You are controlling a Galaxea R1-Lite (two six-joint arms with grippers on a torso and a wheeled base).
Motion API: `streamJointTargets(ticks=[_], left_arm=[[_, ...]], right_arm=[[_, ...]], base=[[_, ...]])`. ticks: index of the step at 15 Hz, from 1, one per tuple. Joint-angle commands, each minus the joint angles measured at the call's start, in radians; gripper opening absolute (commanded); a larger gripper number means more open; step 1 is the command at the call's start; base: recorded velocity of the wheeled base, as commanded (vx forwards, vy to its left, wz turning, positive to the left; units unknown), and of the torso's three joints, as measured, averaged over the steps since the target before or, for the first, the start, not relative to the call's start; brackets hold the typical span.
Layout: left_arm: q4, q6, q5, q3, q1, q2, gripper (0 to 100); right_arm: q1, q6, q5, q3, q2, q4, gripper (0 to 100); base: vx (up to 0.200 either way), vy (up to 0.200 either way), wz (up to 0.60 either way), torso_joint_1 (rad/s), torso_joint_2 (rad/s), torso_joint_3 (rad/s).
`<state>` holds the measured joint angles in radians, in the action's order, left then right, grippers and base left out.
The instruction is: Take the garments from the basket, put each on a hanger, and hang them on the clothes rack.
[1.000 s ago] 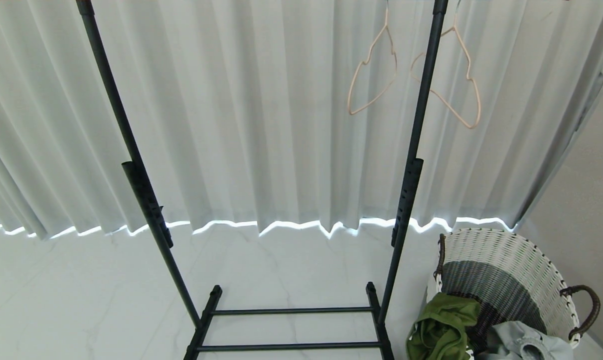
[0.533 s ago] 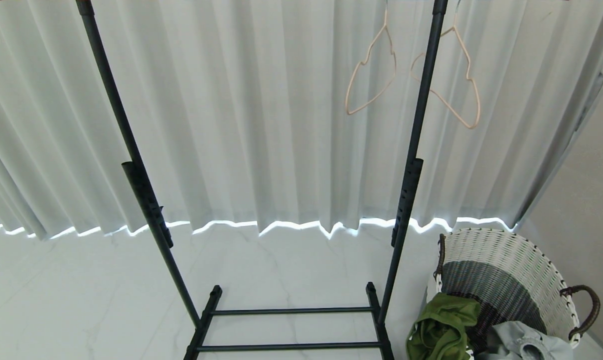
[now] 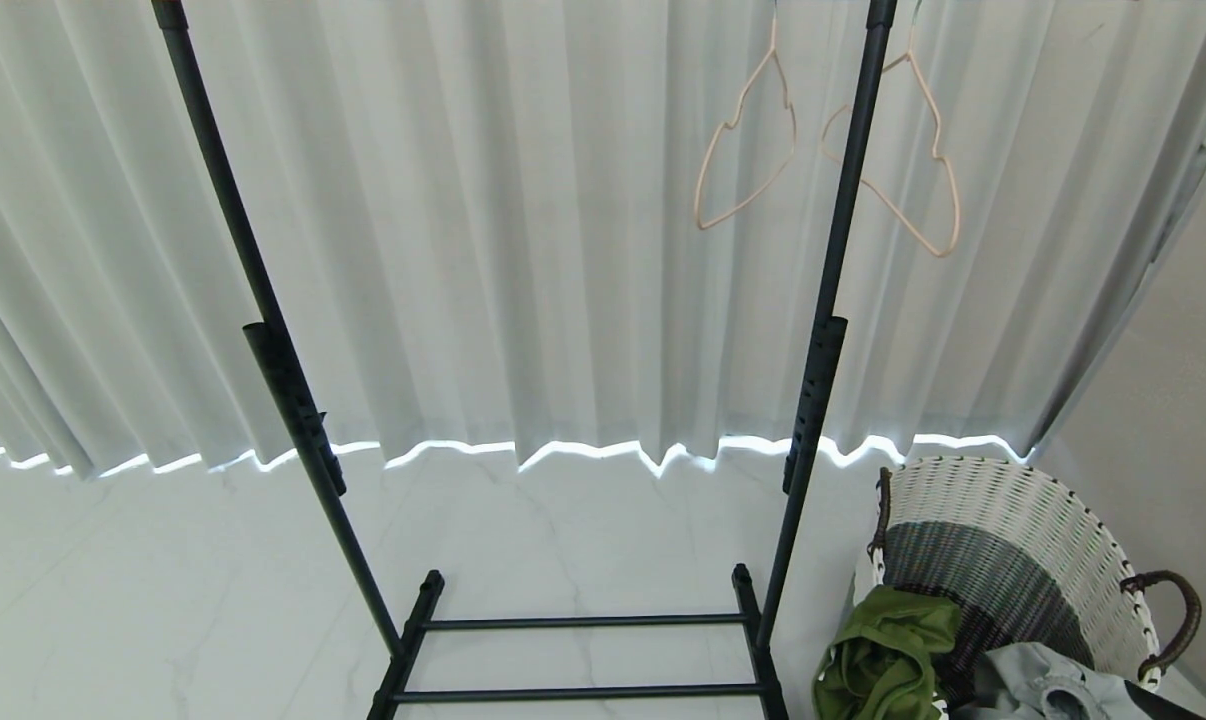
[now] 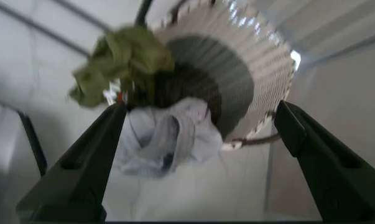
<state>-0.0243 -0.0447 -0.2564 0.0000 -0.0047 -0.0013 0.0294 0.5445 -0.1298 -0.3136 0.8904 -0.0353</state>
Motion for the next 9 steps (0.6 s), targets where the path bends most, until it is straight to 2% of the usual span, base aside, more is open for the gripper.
streamJointTargets(ticks=[1,4,7,9], left_arm=[[-0.002,0.002,0.000,0.000,0.000,0.001,100],[0.000,0.000,0.000,0.000,0.000,0.001,100],[-0.002,-0.001,0.000,0.000,0.000,0.001,100],[0.000,-0.001,0.000,0.000,0.000,0.001,100]], right_arm=[[-0.057,0.046,0.001,0.004,0.191,-0.011,100],[-0.092,0.137,0.001,0.065,0.364,-0.052,100],[-0.112,0.236,0.004,0.133,0.599,-0.317,100],[-0.160,0.336,0.042,0.139,0.713,-0.437,100]], base=[[0.000,0.000,0.00,0.000,0.00,0.000],[0.000,0.000,0.00,0.000,0.00,0.000],[0.000,0.000,0.00,0.000,0.00,0.000],[0.000,0.000,0.00,0.000,0.00,0.000]])
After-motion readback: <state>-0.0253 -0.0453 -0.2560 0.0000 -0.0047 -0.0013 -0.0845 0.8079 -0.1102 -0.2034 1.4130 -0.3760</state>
